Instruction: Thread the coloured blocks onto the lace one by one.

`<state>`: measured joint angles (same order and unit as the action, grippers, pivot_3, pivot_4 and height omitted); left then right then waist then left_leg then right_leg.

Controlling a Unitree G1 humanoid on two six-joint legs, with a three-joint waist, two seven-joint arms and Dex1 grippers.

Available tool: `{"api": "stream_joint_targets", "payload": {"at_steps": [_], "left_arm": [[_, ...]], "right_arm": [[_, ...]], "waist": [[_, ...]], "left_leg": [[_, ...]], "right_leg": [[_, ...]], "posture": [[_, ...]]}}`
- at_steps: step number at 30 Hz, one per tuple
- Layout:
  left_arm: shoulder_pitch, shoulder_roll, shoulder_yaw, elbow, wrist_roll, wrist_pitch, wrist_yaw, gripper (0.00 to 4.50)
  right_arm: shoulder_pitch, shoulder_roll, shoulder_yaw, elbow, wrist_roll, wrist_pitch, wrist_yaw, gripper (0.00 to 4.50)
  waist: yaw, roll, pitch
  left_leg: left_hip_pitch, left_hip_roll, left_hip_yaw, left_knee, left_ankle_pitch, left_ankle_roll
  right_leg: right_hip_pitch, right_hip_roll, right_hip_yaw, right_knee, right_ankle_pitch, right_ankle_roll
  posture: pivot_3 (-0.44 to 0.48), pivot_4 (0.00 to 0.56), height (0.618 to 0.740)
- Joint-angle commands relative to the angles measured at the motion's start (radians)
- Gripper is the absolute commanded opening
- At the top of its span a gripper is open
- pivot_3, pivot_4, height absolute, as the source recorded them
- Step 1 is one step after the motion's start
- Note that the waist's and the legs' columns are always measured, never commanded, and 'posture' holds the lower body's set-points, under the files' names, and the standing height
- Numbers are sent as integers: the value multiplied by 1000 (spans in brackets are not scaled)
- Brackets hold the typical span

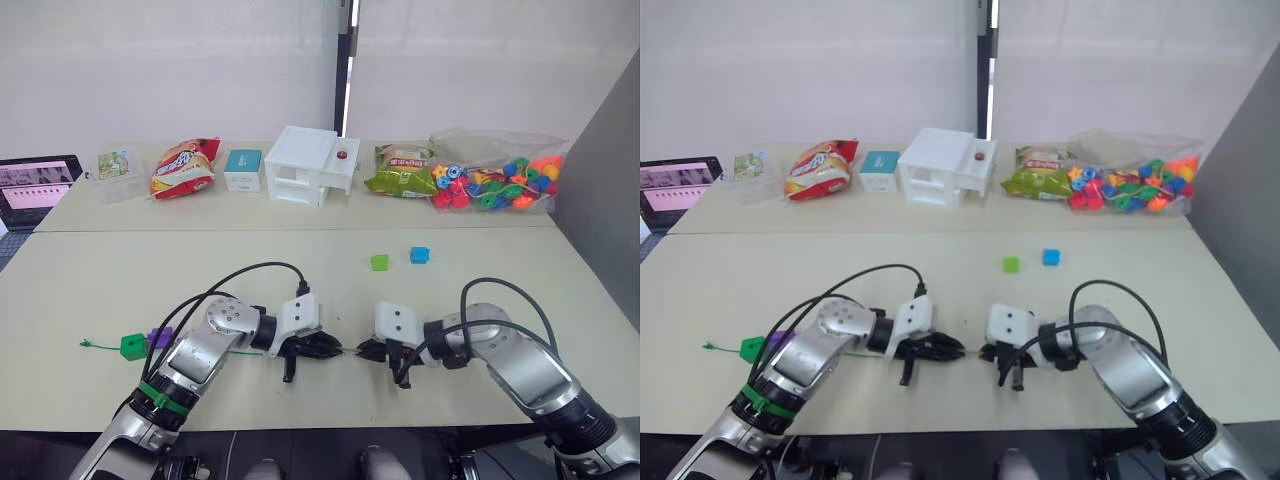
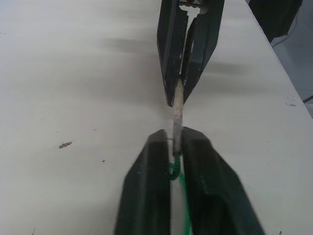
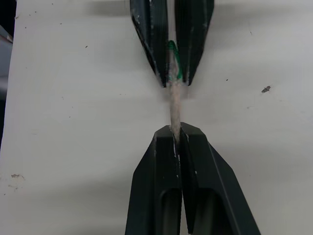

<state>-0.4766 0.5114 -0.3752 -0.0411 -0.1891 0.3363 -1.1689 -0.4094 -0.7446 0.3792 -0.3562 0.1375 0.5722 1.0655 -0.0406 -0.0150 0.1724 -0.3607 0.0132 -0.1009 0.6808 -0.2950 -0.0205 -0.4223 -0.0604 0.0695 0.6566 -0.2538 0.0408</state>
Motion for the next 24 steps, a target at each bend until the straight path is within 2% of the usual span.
{"api": "stream_joint_targets", "payload": {"at_steps": [1,11,19,21,24], "left_arm": [[-8,-7,12,-42,-8,-2,10,34],[-7,-12,15,-42,-8,2,11,34],[1,9,27,-33,-11,-5,-1,0],[8,25,43,-35,-20,0,-5,0],[25,56,69,-41,-34,6,-13,0]], "right_arm": [[0,-7,2,-25,-2,3,6,0],[29,-17,1,-53,0,25,-3,0],[96,2,-108,-142,65,126,-92,2730],[146,26,-231,-179,113,196,-158,3406],[230,123,-434,-228,167,299,-306,4439]], "waist": [[0,0,0],[1,0,0],[1,0,0],[2,0,0],[6,0,0]], "left_leg": [[0,0,0,0,0,0],[0,0,0,0,0,0],[0,0,0,0,0,0],[0,0,0,0,0,0],[0,0,-1,0,0,0]], "right_leg": [[0,0,0,0,0,0],[0,0,0,0,0,0],[0,0,0,0,0,0],[0,0,0,0,0,0],[0,0,0,1,0,0]], "posture": [[0,150,740],[0,150,740],[0,150,740],[0,150,740],[0,150,740]]}}
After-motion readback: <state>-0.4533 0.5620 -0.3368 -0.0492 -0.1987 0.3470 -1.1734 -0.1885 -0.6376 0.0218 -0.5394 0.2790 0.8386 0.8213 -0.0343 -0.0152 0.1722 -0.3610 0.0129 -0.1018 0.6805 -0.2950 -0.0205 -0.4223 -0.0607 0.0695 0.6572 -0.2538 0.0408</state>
